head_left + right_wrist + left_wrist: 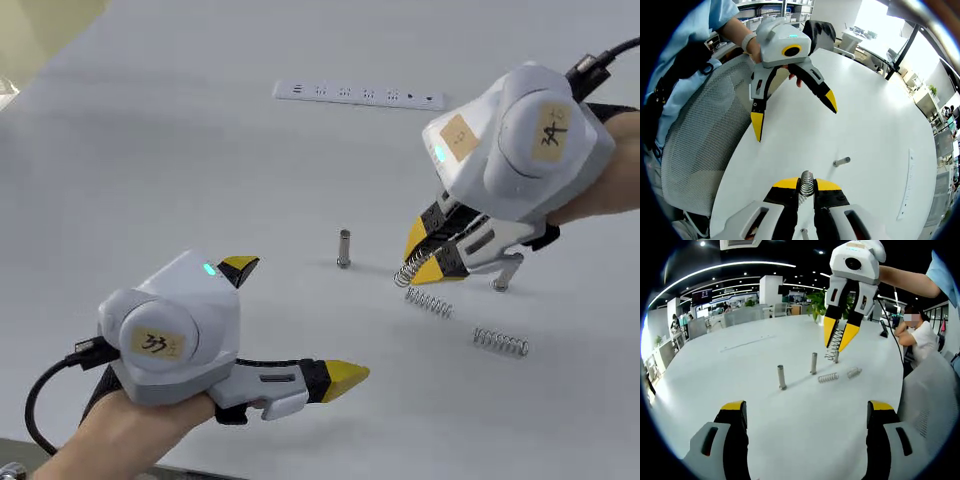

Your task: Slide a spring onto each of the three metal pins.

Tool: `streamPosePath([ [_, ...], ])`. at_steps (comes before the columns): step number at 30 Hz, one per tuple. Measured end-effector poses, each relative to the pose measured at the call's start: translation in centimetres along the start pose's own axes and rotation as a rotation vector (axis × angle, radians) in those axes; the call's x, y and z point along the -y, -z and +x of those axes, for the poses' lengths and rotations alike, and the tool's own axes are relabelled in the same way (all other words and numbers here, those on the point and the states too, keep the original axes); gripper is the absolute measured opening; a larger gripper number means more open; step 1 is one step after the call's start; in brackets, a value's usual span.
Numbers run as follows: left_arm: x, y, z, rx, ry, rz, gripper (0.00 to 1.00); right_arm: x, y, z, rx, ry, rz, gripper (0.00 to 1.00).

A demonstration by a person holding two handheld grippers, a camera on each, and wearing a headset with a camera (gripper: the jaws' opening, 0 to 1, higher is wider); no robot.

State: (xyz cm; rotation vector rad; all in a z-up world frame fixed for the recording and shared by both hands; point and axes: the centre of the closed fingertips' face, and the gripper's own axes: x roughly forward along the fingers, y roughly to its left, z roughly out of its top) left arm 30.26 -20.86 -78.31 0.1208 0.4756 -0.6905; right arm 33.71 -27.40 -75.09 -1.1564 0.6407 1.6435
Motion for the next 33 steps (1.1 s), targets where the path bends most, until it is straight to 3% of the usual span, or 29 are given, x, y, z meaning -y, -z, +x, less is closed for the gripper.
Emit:
streamPosePath([
  [6, 0.6, 0.4, 0.4, -0.022, 0.009, 0.046, 0.99, 2.5, -0.6, 0.2, -0.035, -0.01, -0.039, 0.07],
  [19, 0.4, 0.4, 0.6, -0.016, 0.011, 0.044, 0.99, 6.3, -0.8, 1.2, -0.128, -0.056, -0.108, 0.07],
  [33, -0.1, 0.2, 0.5, -0.002, -0.006, 0.023, 0.97, 6.5, -1.1, 2.4, -0.183, -0.114, -0.15, 0.07],
])
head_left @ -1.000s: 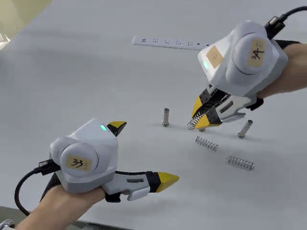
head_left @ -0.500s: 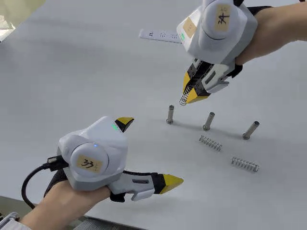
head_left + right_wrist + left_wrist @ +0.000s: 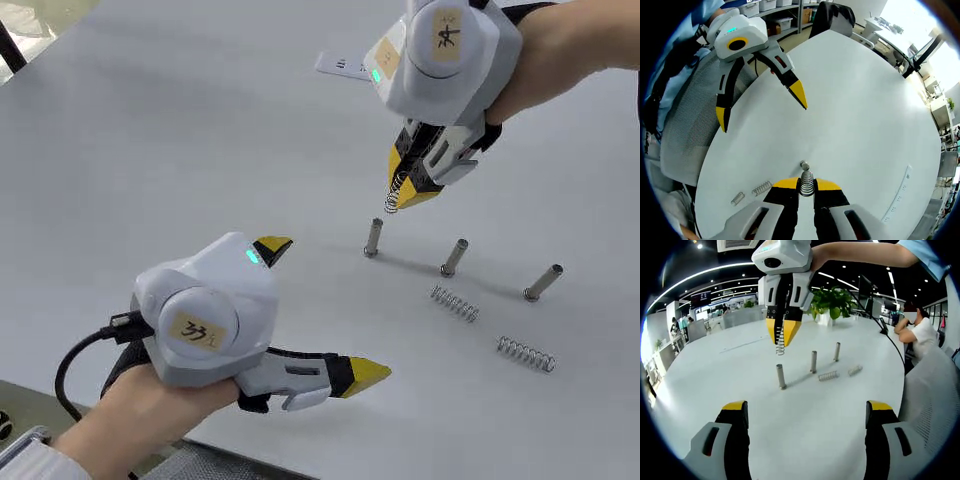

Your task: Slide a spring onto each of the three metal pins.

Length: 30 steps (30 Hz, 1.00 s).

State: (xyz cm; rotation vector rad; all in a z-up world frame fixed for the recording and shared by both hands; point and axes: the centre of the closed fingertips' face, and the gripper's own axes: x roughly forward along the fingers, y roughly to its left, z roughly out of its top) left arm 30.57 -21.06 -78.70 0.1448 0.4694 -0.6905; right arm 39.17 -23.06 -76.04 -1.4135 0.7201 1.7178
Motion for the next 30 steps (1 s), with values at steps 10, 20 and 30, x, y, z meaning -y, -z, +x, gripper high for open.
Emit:
streamPosePath([
  [10, -0.1, 0.0, 0.1, 0.003, 0.002, -0.009, 0.96, 0.0, -0.6, 1.1, -0.019, -0.036, -0.023, 0.07],
  [20, -0.3, 0.1, 0.0, 0.008, 0.002, -0.028, 0.95, 0.4, -0.2, 2.1, -0.031, -0.037, -0.032, 0.07],
  [30, -0.5, 0.2, 0.0, 0.006, -0.001, -0.037, 0.94, 0.5, 0.0, 2.7, -0.037, -0.049, -0.033, 0.07],
])
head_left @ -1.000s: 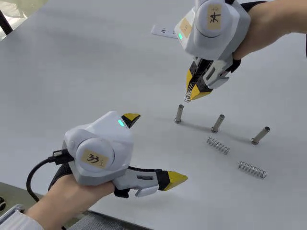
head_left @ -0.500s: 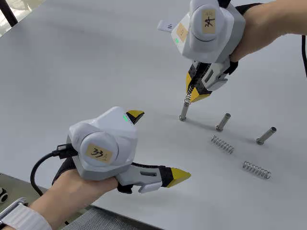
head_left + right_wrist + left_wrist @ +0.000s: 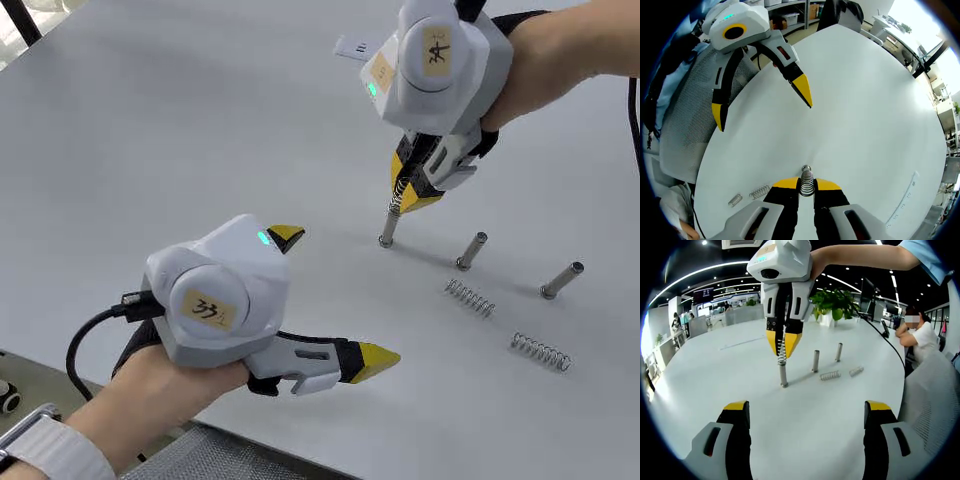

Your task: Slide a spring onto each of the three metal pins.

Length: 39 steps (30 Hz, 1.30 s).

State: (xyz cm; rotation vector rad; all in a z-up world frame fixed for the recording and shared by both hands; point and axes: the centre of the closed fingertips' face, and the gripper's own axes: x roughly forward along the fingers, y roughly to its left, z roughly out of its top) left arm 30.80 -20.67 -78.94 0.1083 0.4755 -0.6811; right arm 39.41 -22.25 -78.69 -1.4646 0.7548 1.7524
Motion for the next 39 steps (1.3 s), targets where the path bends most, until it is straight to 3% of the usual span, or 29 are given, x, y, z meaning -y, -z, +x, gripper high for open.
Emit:
streamPosePath([
  [22, -0.2, 0.2, -0.2, 0.001, -0.002, -0.016, 0.92, 0.0, 0.5, 3.5, -0.028, -0.033, 0.003, 0.07],
  [39, -0.2, 0.2, 0.0, -0.002, 0.0, -0.018, 0.91, -0.1, 0.7, 5.0, -0.03, -0.044, 0.023, 0.07],
])
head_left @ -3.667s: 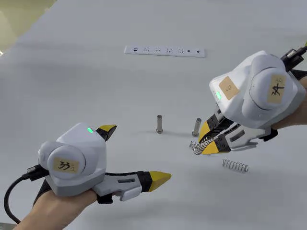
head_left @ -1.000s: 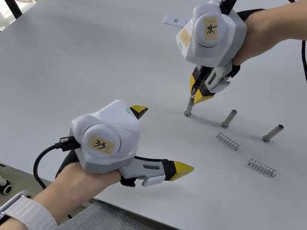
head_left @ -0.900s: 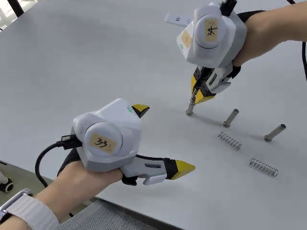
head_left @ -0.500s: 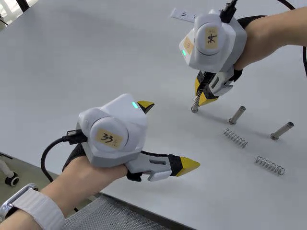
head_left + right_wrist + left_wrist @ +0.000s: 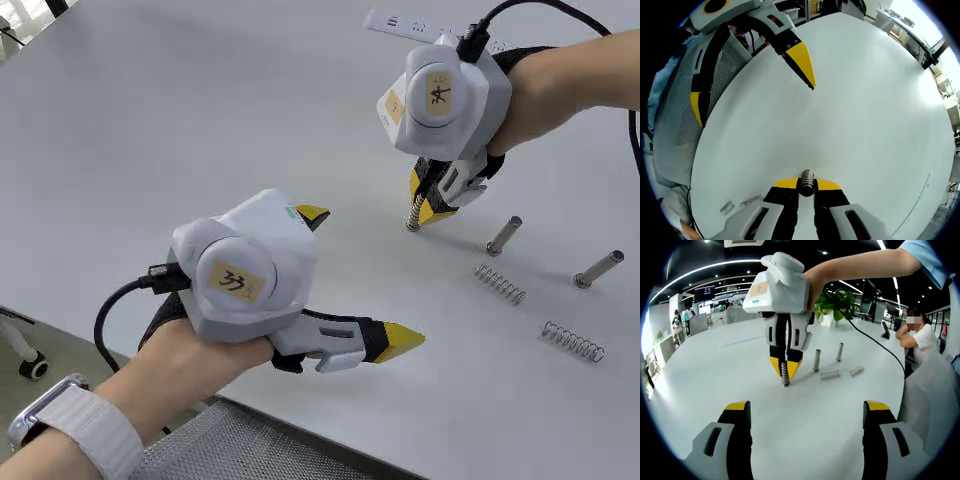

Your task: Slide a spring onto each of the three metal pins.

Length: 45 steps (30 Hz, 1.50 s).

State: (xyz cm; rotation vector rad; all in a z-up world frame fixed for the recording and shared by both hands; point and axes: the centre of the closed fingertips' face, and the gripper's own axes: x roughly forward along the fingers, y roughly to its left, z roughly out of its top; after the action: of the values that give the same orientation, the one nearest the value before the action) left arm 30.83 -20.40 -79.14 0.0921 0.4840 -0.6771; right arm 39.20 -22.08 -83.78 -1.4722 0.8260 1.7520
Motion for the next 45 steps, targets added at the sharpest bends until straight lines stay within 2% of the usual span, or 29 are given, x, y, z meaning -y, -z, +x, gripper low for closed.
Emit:
streamPosePath([
  [12, 0.17, -0.08, -0.04, 0.003, 0.003, 0.004, 0.91, 0.08, 0.01, -0.04, -0.006, 0.001, 0.005, 0.07],
  [21, 0.23, -0.04, -0.11, 0.004, 0.003, 0.001, 0.91, -0.64, 0.3, 0.45, -0.021, -0.015, 0.007, 0.12],
  [30, 0.39, 0.08, 0.02, 0.001, 0.009, 0.001, 0.91, -0.36, 0.38, 0.76, 0.018, 0.01, 0.053, 0.39],
  [36, 0.39, 0.06, 0.04, 0.002, 0.01, 0.002, 0.91, -0.29, -0.24, 0.66, 0.087, 0.024, 0.103, 0.69],
  [41, 0.33, 0.04, 0.03, 0.004, 0.009, -0.007, 0.91, -0.07, -0.38, 0.66, 0.115, 0.044, 0.117, 0.91],
  [44, 0.17, -0.03, -0.08, 0.007, 0.003, -0.011, 0.91, -0.02, -0.4, 0.65, 0.125, 0.052, 0.124, 0.99],
  [45, 0.15, -0.06, -0.1, 0.008, 0.003, -0.013, 0.91, 0.05, -0.3, 0.59, 0.127, 0.059, 0.127, 0.99],
])
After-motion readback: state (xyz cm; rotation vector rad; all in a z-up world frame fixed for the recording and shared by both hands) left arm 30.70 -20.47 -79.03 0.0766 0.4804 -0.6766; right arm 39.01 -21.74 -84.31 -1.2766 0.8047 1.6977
